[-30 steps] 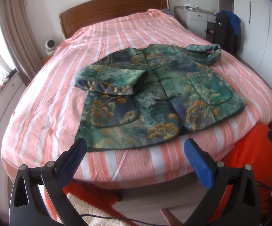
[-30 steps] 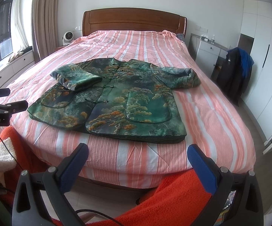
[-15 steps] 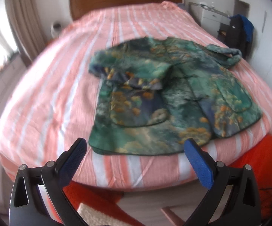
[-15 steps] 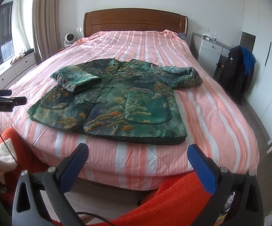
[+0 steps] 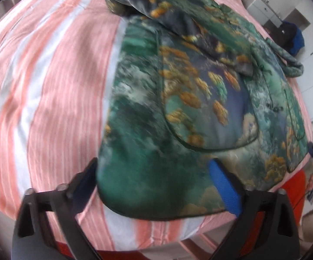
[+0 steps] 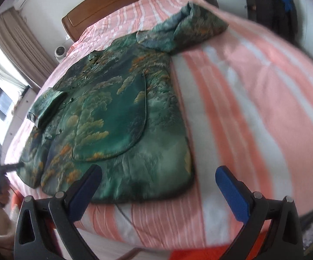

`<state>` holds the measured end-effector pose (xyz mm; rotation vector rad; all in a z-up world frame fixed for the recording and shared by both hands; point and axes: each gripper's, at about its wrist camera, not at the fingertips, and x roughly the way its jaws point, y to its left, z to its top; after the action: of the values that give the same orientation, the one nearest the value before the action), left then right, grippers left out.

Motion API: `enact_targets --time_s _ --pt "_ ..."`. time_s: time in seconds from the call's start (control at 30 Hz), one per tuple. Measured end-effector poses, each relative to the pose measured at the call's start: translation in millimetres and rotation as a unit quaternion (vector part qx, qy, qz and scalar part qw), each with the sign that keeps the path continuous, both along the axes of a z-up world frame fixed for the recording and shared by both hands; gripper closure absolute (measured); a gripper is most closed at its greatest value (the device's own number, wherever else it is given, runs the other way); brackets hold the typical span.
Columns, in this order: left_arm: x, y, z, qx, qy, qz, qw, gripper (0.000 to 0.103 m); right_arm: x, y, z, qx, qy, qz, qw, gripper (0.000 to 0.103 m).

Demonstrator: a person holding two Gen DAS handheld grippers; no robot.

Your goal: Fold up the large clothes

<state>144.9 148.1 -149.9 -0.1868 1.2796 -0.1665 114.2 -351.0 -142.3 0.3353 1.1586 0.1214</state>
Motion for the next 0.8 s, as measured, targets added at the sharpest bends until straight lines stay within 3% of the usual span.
enact_targets --time_s 0.03,0.07,0.1,0.17,0.23,0.3,0.57,0.8 --pt "-3 -4 1 0.02 -0.006 -0.005 0.9998 0.03 6 3 -9 0.006 0.013 0.003 1.0 0.004" --pt "-8 -10 3 0.048 -0.014 -0.011 0.9987 0.046 9 4 -15 0.006 0.019 0.004 1.0 0.008" --pt "-10 -12 4 0.061 -0.016 -0.016 0.9979 0.065 10 8 -19 0.004 0.024 0.005 1.0 0.021" --pt "-14 -14 11 0.069 -0.018 -0.013 0.9973 0.082 10 15 -19 -0.016 0.023 0.005 1.0 0.035" --pt "-16 -14 19 0.065 -0.022 -0.009 0.9976 0.089 9 16 -16 -0.023 0.017 0.004 1.0 0.074" --pt "-19 -12 27 0.058 -0.028 -0.007 0.9979 0.092 4 12 -8 -0.012 0.011 -0.007 1.0 0.083" --pt "-41 -2 38 0.038 -0.033 -0.012 0.9987 0.092 -8 20 36 -0.051 -0.013 0.012 0.999 0.089" --pt "-19 -5 16 0.044 -0.02 -0.001 0.9989 0.091 1 15 5 -0.065 0.02 0.008 0.998 0.09"
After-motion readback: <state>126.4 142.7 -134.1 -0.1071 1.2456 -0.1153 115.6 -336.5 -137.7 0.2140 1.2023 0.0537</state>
